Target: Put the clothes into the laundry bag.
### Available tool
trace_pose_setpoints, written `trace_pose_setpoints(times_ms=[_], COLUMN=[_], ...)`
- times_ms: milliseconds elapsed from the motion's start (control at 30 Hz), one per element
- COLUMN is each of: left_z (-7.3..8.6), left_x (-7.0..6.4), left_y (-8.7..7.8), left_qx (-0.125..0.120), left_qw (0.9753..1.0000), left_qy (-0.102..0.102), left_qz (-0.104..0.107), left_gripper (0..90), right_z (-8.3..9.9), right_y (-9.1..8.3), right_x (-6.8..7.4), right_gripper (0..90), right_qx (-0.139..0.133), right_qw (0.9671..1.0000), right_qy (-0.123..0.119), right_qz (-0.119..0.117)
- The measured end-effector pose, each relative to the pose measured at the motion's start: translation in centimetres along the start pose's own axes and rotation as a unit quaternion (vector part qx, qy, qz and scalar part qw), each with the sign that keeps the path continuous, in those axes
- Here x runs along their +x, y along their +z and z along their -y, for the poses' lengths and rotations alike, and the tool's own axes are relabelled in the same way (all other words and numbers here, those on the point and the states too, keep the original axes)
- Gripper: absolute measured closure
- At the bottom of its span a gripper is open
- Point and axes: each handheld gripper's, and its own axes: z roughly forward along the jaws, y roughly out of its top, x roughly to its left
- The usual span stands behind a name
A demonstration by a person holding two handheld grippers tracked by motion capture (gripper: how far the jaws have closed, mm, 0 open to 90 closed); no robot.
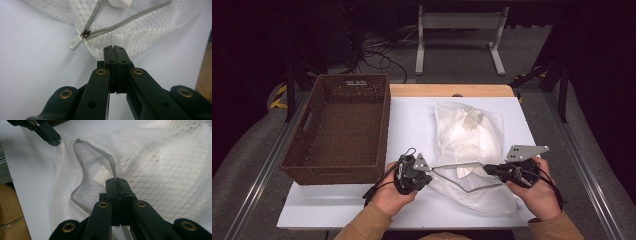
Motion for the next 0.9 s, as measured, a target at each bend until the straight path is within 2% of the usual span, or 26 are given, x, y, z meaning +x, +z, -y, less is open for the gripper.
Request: trace_pose_setpoints(times_ms=[267,467,567,633,767,867,900], left_z=[1.6,2.6,2.8,3.0,3.2,3.2,3.2], left_x=[-1.0,-1.0,-0.9,-0.9,-0.8,-0.7,-0.7], left_y=[-0.6,0.0,-0.1,-0.3,-0.6,-1.4,-1.4], left_qx=[0.018,0.044,0.043,0.045,0.032,0.011,0.011], left_qw=[0.9997,0.9987,0.9986,0.9982,0.9986,0.9989,0.9989], left_qy=[0.003,-0.001,0.0,-0.006,-0.011,-0.019,-0.019], left_qz=[0.013,0.026,0.032,0.039,0.04,0.041,0.041], left_gripper=[90.0,90.0,90.0,90.0,88.3,82.9,80.1], right_z=[0.2,0.9,1.4,1.7,2.1,2.3,2.4], right_y=[0.9,2.5,3.4,3.9,4.5,4.9,5.0], right_x=[0.4,1.0,1.1,1.2,1.2,1.3,1.3], right_gripper=[89.8,90.0,90.0,90.0,90.0,90.0,90.0], right_qx=[0.038,0.089,0.112,0.124,0.142,0.154,0.158], right_qw=[0.9991,0.9953,0.9927,0.9911,0.9885,0.9865,0.9858], right_qy=[-0.011,-0.026,-0.027,-0.029,-0.029,-0.027,-0.028], right_qz=[-0.012,-0.028,-0.035,-0.038,-0.042,-0.047,-0.048])
